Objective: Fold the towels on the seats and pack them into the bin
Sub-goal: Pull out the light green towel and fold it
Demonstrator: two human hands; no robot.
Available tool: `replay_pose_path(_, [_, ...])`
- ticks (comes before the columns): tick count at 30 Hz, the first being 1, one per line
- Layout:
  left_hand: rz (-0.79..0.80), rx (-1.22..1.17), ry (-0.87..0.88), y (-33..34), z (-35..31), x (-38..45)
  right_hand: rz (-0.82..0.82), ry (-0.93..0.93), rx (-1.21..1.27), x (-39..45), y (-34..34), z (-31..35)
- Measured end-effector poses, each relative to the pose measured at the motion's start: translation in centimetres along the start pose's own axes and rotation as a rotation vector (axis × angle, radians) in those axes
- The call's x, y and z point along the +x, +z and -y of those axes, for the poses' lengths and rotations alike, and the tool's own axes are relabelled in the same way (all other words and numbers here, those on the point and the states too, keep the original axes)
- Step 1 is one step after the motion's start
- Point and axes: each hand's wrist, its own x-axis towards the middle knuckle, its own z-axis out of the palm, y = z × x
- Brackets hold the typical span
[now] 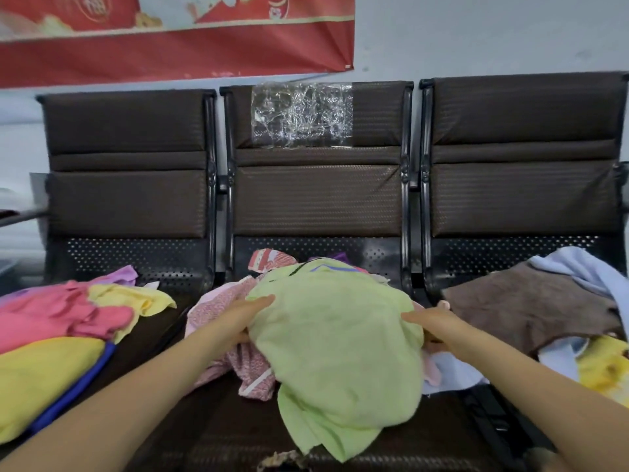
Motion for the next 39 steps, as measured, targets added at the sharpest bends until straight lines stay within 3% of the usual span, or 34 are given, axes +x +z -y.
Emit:
replay_pose_path(2, [-0.009,0.051,-0.079,-0.8,0.4,-0.5,0.013,0.049,-0.139,-1.3,-0.7,-0.5])
replay_pose_path(5, [0.169,0.127,-0.158,-1.7,1.9,-1.8,0.222,0.208,-0.115,-2.6,-1.4,-2.3])
replay_pose_path(7, [0.293,0.160,-0.171,-1.8,2.9,-2.8,0.367,0.188,-0.236,-4.3,-1.1,-2.6])
replay_pose_path(9, [0.384,0.231,-0.125,-1.3,3.9,-3.2,0.380,0.123,-0.293,-4.9,-0.3,-2.7])
replay_pose_path(13, [0.456,0.608,0.229,0.3,4.7,-3.5,0.389,0.063,-0.131,-6.1,3.2,-2.4])
replay_pose_path(16, [0.365,0.732,0.577,0.5,4.9,-3.2,0.377,-0.018,0.055,-6.6,5.1,-1.9])
replay_pose_path(18, [0.255,0.651,0.672,1.1,4.2,-3.5,0.280,-0.043,0.233,-6.4,5.4,-0.9])
replay_pose_path(20, [0.109,0.422,0.606,1.7,2.4,-4.5,0.193,-0.058,0.464,-6.2,5.3,0.5])
replay_pose_path(23, [0.029,-0.056,0.507,1.5,-0.6,-5.7,0.293,-0.092,0.627,-6.4,3.8,2.7])
replay_pose_path(27, [-0.124,-0.376,0.412,-0.3,-3.9,-6.1,0.374,-0.243,0.422,-7.0,1.5,4.1])
replay_pose_path(31, [-0.135,-0.407,0.315,-2.3,-5.6,-5.6,0.522,-0.230,0.366,-7.2,-0.4,4.3])
replay_pose_path(33, [-0.267,-0.348,0.268,-2.9,-4.7,-4.5,0.382,-0.215,0.372,-5.9,-0.5,3.7])
replay_pose_path(35, [-0.330,-0.205,0.226,-2.9,-3.3,-3.8,0.138,-0.170,0.265,-4.0,-0.2,2.4])
replay_pose_path(37, [-0.299,0.112,0.189,-2.6,-2.1,-3.6,-0.115,-0.156,-0.199,-2.8,0.1,1.1])
replay_pose_path(39, [-0.314,0.559,0.180,-2.5,-1.5,-3.8,-0.201,-0.230,-0.735,-2.2,0.6,0.5])
